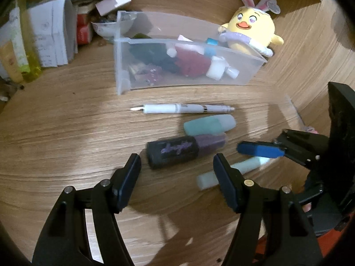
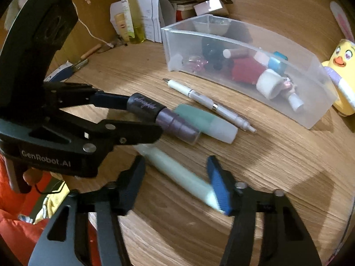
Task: Organize objects
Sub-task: 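Grasp the black allnighter tube with the left tool while the right tool grasps the pale green highlighter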
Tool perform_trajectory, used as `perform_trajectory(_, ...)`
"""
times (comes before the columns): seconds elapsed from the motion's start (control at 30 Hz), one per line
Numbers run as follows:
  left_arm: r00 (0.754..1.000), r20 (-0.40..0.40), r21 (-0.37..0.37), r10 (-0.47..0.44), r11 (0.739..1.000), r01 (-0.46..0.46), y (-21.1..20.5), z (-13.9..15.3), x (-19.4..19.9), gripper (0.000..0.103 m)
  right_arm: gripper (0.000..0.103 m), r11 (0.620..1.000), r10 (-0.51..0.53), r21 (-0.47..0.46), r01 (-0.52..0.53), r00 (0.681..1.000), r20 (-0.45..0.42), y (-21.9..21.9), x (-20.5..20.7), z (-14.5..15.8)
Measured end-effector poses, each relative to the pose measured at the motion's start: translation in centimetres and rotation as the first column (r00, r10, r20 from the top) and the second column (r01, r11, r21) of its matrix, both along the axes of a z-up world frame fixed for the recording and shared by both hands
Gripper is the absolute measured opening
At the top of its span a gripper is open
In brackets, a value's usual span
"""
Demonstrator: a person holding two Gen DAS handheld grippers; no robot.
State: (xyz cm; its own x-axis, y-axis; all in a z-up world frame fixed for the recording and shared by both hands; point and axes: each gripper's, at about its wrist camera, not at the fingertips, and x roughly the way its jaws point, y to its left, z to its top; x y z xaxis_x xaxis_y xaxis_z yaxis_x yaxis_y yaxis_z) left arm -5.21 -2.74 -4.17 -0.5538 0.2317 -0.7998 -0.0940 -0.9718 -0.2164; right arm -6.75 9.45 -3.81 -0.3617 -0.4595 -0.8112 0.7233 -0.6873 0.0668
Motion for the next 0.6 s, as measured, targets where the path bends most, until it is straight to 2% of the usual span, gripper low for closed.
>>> perform_trajectory(0.13,0.999,-0.034,0.014,0.003,1.0,-0.003,-0.7,1.2,-0.4,0.067,0.032,1.0,-0.007,-0.001,0.007,1.0,-0.007,0.8,0.1,-0.1)
perform_trajectory(0.23,0.998,-0.032,0.067,-0.058,0.996,0.06,-0.2,1.6,-1.3,0.068,0.028,1.0,-0.017,-0.024,0.017,1.0,0.009,1.4,0.1,-0.1)
perform_trajectory(0.37,0.995,-0.008,0.027,-0.098,0.995,0.098,1.3,0.6,-2.5,0.068,0.024,0.999,-0.024,-0.029,0.024,1.0,0.004,2.0,0.6,-0.1)
perform_trajectory(0.43,0.995,0.024,0.036,-0.098,0.995,0.097,1.3,-0.4,-2.9,0.068,0.022,0.999,-0.025,-0.024,0.025,1.0,-0.003,2.2,0.8,-0.1)
perform_trajectory(0.5,0.996,0.01,0.026,-0.093,0.995,0.092,1.4,-0.5,-2.7,0.068,0.02,0.999,-0.026,-0.02,0.026,1.0,-0.01,2.5,1.1,-0.1)
perform_trajectory(0.6,0.996,0.018,0.014,-0.088,0.996,0.088,1.4,-0.5,-2.7,0.062,0.019,0.999,-0.031,-0.014,0.031,0.999,-0.014,3.1,1.4,0.0)
